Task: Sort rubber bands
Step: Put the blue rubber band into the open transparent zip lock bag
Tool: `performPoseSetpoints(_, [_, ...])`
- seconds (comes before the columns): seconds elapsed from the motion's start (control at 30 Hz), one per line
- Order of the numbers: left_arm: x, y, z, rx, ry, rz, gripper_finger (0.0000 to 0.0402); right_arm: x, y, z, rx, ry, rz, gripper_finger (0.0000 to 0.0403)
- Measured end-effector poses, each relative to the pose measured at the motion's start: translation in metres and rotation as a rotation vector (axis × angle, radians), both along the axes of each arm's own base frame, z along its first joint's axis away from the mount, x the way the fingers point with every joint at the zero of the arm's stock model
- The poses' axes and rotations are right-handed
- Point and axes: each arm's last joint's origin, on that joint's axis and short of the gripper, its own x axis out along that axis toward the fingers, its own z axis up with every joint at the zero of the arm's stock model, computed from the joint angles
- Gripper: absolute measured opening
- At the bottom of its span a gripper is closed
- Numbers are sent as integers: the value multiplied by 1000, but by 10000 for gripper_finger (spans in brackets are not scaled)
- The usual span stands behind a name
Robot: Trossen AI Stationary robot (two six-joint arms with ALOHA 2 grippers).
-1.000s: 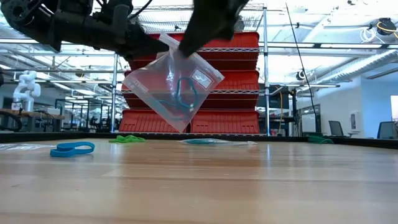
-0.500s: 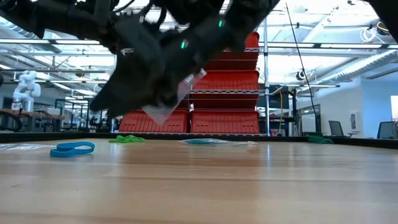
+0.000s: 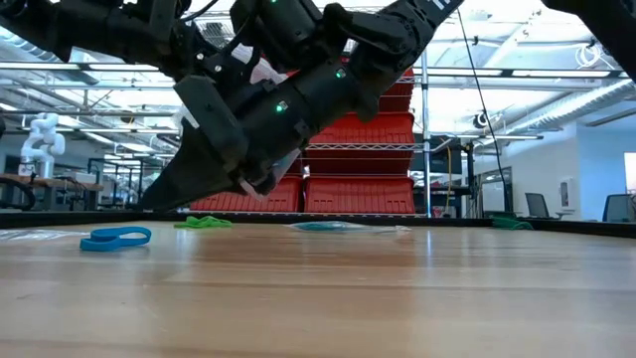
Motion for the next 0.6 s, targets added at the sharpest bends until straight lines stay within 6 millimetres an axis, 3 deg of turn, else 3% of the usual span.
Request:
performPoseSetpoints(0.27, [0,0,0,0,0,-5,0,2,4,3,-4,-40,19,140])
performPoseSetpoints(0.47, [0,0,0,0,1,-6,0,5,4,-15,-8,-24,17,169])
performPoseSetpoints(0.6, [0,0,-1,0,5,-6,0,9,4,-21,-16,-13,21,168])
